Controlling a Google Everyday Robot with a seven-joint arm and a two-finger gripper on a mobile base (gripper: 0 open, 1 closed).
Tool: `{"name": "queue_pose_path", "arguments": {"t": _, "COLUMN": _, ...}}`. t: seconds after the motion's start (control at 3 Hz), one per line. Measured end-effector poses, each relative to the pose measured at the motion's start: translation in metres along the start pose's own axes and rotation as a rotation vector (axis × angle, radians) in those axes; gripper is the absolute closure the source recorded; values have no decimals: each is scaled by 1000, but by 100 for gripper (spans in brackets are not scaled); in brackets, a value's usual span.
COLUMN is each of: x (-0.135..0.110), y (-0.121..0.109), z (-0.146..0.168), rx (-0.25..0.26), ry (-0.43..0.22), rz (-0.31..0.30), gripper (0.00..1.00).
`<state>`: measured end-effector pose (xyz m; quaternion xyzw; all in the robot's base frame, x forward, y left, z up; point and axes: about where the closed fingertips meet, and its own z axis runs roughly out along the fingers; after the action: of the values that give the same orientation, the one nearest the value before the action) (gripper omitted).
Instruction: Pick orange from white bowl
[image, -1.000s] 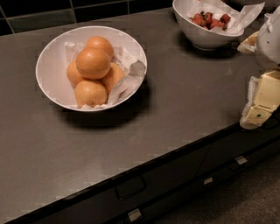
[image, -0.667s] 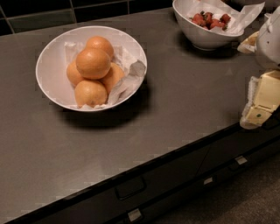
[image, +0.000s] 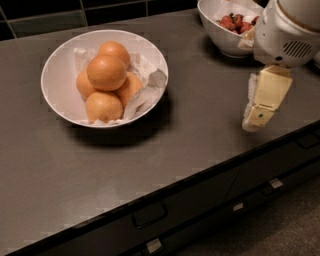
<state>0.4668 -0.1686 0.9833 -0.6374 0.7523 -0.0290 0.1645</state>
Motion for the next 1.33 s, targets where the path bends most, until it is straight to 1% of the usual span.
{"name": "queue_pose_path", "arguments": {"t": 0.33, "x": -56, "y": -16, "z": 6, "rx": -4, "ry": -17, "rz": -85, "gripper": 0}}
{"name": "queue_pose_path", "arguments": {"t": 0.67, "x": -116, "y": -23, "z": 17, "rx": -11, "ry": -46, "rz": -196, "gripper": 0}}
{"name": "queue_pose_path", "arguments": {"t": 1.0, "x": -117, "y": -24, "z": 16, "rx": -6, "ry": -49, "rz": -197, "gripper": 0}}
{"name": "queue_pose_path", "arguments": {"t": 1.33, "x": -137, "y": -35, "z": 20, "rx": 16, "ry": -122, "rz": -227, "gripper": 0}}
